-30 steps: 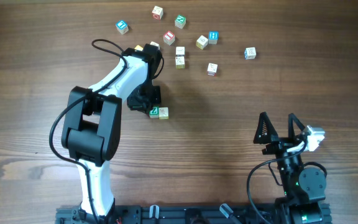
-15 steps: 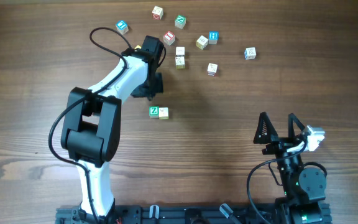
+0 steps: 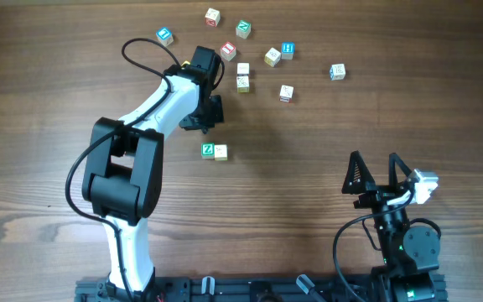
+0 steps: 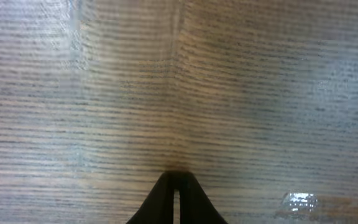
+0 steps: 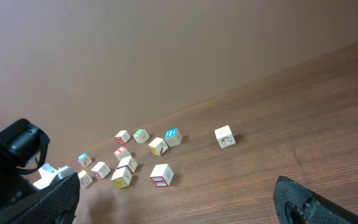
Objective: Form a horizontal line
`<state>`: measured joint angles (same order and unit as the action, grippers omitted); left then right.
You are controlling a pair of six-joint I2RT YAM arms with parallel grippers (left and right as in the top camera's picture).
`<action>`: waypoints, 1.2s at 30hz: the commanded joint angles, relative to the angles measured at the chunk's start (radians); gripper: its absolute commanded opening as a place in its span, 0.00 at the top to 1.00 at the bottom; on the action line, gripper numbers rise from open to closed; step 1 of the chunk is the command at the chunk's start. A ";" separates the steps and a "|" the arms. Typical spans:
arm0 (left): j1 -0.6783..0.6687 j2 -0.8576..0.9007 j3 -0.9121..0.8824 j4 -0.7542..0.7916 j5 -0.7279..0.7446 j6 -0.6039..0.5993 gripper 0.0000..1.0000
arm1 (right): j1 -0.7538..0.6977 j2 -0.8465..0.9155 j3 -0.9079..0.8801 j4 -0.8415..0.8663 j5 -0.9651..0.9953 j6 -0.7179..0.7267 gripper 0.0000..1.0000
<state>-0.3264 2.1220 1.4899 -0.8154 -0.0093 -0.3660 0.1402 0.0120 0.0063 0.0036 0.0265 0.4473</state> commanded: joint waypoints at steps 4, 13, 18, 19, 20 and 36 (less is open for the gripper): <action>0.003 0.014 -0.014 -0.056 0.100 -0.016 0.93 | -0.004 -0.002 -0.001 0.004 -0.012 0.001 0.00; 0.003 0.014 -0.014 -0.137 0.100 -0.016 0.94 | -0.004 -0.002 -0.001 0.004 -0.011 0.000 0.00; 0.003 0.014 -0.014 -0.152 0.111 -0.016 0.96 | -0.004 -0.002 -0.001 0.004 -0.012 0.001 0.00; 0.003 0.014 -0.014 -0.151 0.126 -0.016 0.96 | -0.004 -0.002 -0.001 0.004 -0.012 0.000 0.00; 0.003 0.014 -0.014 -0.151 0.134 -0.016 0.96 | -0.004 -0.002 -0.001 0.004 -0.012 0.000 0.00; -0.010 0.014 -0.014 -0.185 0.140 -0.015 0.96 | -0.004 -0.002 -0.001 0.004 -0.012 0.001 0.01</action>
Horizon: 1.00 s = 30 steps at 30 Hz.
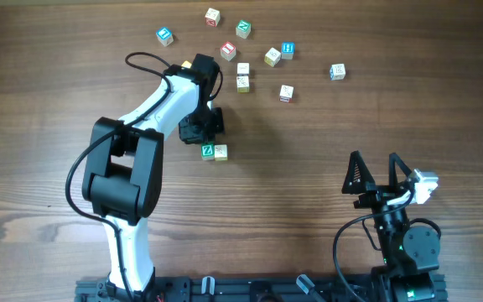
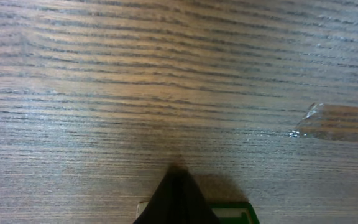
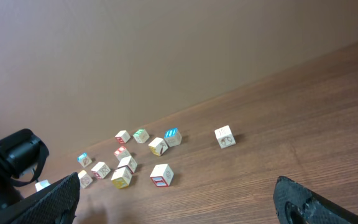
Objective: Form a horizontal line
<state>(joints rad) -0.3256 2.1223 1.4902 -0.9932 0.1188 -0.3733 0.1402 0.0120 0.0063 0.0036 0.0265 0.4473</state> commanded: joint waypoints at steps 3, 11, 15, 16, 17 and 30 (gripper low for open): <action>-0.014 0.014 -0.014 -0.007 0.012 -0.008 0.96 | -0.004 -0.002 -0.001 0.004 -0.012 0.001 0.00; -0.003 0.014 -0.014 0.062 -0.108 -0.053 0.96 | -0.004 -0.002 -0.001 0.004 -0.012 0.000 0.00; 0.012 0.014 -0.014 0.169 0.000 -0.050 0.96 | -0.004 -0.002 -0.001 0.004 -0.012 0.001 0.00; 0.006 0.014 -0.014 0.170 0.037 -0.050 0.96 | -0.004 -0.002 -0.001 0.004 -0.012 0.001 0.00; 0.001 0.014 -0.014 0.166 0.042 -0.050 0.96 | -0.004 -0.002 -0.001 0.004 -0.012 0.001 0.00; 0.106 0.014 -0.014 -0.066 -0.117 -0.155 0.96 | -0.004 -0.002 -0.001 0.004 -0.012 0.001 0.00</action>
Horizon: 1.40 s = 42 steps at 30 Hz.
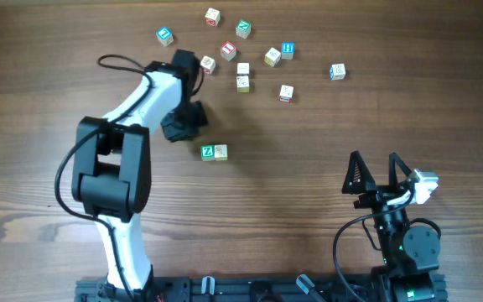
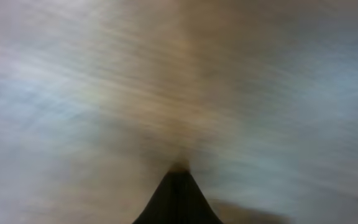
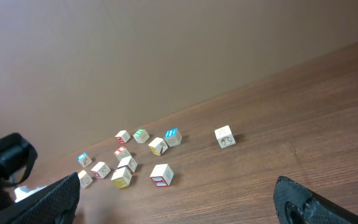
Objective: Form a horizontal line
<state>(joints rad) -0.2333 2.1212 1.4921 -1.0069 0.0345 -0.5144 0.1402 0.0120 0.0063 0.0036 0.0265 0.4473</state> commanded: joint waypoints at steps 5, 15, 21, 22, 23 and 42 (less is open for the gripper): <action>-0.026 0.015 -0.016 -0.138 -0.032 0.013 0.96 | -0.004 -0.002 -0.001 0.004 -0.012 0.000 0.00; -0.066 0.015 -0.016 -0.103 -0.033 0.040 0.96 | -0.004 -0.002 -0.001 0.004 -0.012 0.001 0.00; -0.066 0.015 -0.016 -0.101 -0.032 0.066 0.96 | -0.004 -0.002 -0.001 0.004 -0.012 0.001 0.00; -0.066 0.015 -0.016 -0.101 -0.032 0.066 0.96 | -0.004 -0.002 -0.001 0.004 -0.012 0.000 0.00; -0.066 0.015 -0.016 -0.101 -0.032 0.066 0.96 | -0.004 -0.002 -0.001 0.004 -0.012 0.001 0.00; -0.068 0.015 -0.016 -0.077 0.006 0.066 0.96 | -0.004 -0.002 -0.001 0.003 -0.011 0.000 0.00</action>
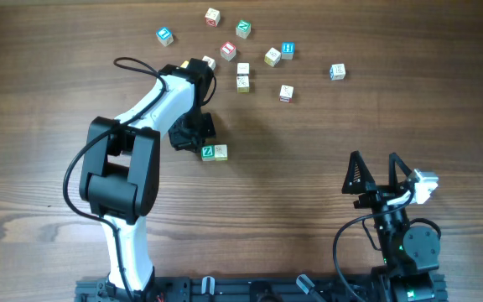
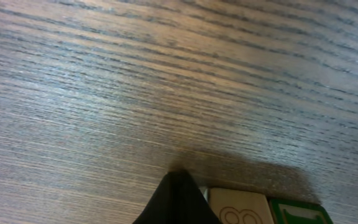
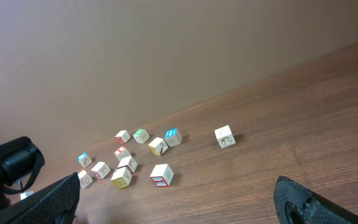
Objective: Form a horizontal line
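Two blocks sit side by side mid-table: a green Z block [image 1: 208,151] and a tan block [image 1: 220,152]. My left gripper [image 1: 193,132] is shut with nothing in it, just up and left of the green Z block. In the left wrist view the shut left gripper [image 2: 179,178] shows as one black wedge on the wood, with a tan face marked 8 [image 2: 238,208] and a green-edged face [image 2: 300,213] right beside it. My right gripper [image 1: 374,178] stands open and unladen at the near right, far from all blocks.
Several loose letter blocks lie scattered at the far side, among them a blue one [image 1: 165,35], a red one [image 1: 228,50], a yellow one [image 1: 272,56] and a lone blue one [image 1: 336,72]. The right wrist view shows the same cluster [image 3: 160,175] ahead.
My left gripper has moved right and nearer, from a spot left of the pair to the upper left corner of the green Z block. The blocks and the right arm have not moved.
My left gripper was shut above the pair, a gap away. Then it was just above the green Z block. Then it was off to the left. Now it is at that block's upper left. The pair and the scattered blocks lie where they were.
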`<state>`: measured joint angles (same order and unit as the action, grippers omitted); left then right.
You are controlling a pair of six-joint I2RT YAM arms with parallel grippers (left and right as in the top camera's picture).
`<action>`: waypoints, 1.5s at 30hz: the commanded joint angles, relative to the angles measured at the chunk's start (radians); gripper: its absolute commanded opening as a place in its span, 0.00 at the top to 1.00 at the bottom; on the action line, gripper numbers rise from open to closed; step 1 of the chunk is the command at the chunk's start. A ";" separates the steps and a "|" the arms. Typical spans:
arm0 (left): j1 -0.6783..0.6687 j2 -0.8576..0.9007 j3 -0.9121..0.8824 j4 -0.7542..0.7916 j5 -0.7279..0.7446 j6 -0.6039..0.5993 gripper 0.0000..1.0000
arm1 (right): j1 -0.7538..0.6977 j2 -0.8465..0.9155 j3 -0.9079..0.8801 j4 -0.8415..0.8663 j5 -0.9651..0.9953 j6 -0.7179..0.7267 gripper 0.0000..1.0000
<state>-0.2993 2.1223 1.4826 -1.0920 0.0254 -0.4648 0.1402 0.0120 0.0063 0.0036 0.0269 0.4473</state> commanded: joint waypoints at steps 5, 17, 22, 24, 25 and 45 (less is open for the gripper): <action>-0.027 0.014 -0.006 0.027 0.015 0.016 0.96 | -0.004 -0.002 -0.001 0.004 -0.012 0.001 0.00; -0.019 0.014 -0.006 -0.007 -0.109 0.016 0.96 | -0.004 -0.002 -0.001 0.004 -0.012 0.001 0.00; 0.057 0.014 -0.006 -0.038 -0.132 0.016 0.96 | -0.004 -0.002 -0.001 0.004 -0.012 0.001 0.00; 0.106 0.014 -0.006 -0.026 -0.117 0.015 0.96 | -0.004 -0.002 -0.001 0.004 -0.012 0.000 0.00; 0.122 0.014 -0.006 -0.023 -0.096 0.015 0.96 | -0.004 -0.002 -0.001 0.004 -0.012 0.001 0.00; 0.522 0.014 -0.006 0.084 -0.086 0.012 0.00 | -0.004 -0.002 -0.001 0.004 -0.012 0.001 0.00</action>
<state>0.1711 2.1185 1.4879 -1.0172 -0.0399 -0.4522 0.1402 0.0120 0.0063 0.0036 0.0265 0.4473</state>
